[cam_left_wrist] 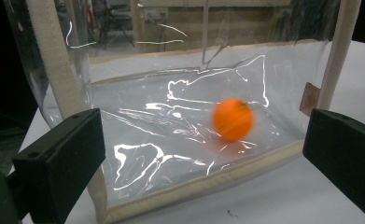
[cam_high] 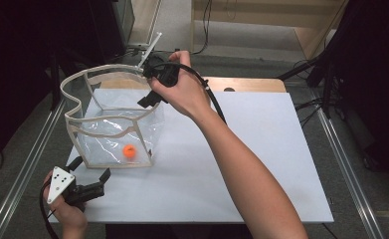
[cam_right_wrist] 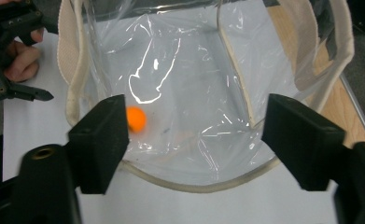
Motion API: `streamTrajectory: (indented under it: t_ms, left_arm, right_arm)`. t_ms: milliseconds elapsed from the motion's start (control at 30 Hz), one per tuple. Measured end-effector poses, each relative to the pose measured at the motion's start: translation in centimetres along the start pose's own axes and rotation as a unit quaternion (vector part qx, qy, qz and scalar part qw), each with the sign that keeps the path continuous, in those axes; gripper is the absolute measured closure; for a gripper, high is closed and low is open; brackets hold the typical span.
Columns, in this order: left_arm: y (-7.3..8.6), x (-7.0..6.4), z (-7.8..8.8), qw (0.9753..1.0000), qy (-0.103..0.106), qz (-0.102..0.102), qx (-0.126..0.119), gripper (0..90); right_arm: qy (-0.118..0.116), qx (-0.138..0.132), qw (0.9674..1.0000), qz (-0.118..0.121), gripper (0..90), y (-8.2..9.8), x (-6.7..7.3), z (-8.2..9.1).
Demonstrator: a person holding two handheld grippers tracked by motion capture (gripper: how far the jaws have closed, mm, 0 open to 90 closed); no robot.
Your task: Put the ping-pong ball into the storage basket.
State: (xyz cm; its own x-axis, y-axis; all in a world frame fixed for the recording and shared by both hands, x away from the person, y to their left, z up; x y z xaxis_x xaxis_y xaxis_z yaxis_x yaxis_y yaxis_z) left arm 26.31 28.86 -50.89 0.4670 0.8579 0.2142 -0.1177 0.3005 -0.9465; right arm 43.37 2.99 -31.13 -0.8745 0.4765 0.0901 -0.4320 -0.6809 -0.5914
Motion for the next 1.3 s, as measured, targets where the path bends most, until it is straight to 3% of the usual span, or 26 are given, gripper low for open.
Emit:
streamTrajectory:
  t_ms: [200, 300, 1300]
  left_arm:
    - [0.0, 0.0, 0.0, 1.0, 0.0, 0.0, 0.0, 0.0]
    - [0.0, 0.0, 0.0, 1.0, 0.0, -0.001, 0.0, 0.0]
    - [0.0, -0.1, -0.1, 1.0, 0.001, -0.005, 0.002, 0.0]
  right_arm:
    - [0.002, -0.01, 0.9999, -0.003, 9.5, 0.3, 0.2, 0.5]
    - [0.011, -0.005, 0.9999, -0.005, 0.0, 0.8, 0.3, 0.8]
    - [0.025, -0.007, 0.9996, -0.012, 0.0, 4.6, -0.5, 2.4]
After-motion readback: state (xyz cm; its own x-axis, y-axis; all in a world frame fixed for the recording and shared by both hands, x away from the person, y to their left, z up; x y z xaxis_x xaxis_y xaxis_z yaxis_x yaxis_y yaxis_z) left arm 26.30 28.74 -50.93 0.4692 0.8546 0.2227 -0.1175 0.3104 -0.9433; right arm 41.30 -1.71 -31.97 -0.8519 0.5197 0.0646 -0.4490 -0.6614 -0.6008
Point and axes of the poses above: each handheld gripper's, and its own axes: z roughly backward along the jaws, y roughly out of its underside, x roughly to its left, the point moved 4 cm from there along -z, roughly forward along the jaws, and after that the axes turned 12 degrees about -z, right-handed, at the moved point
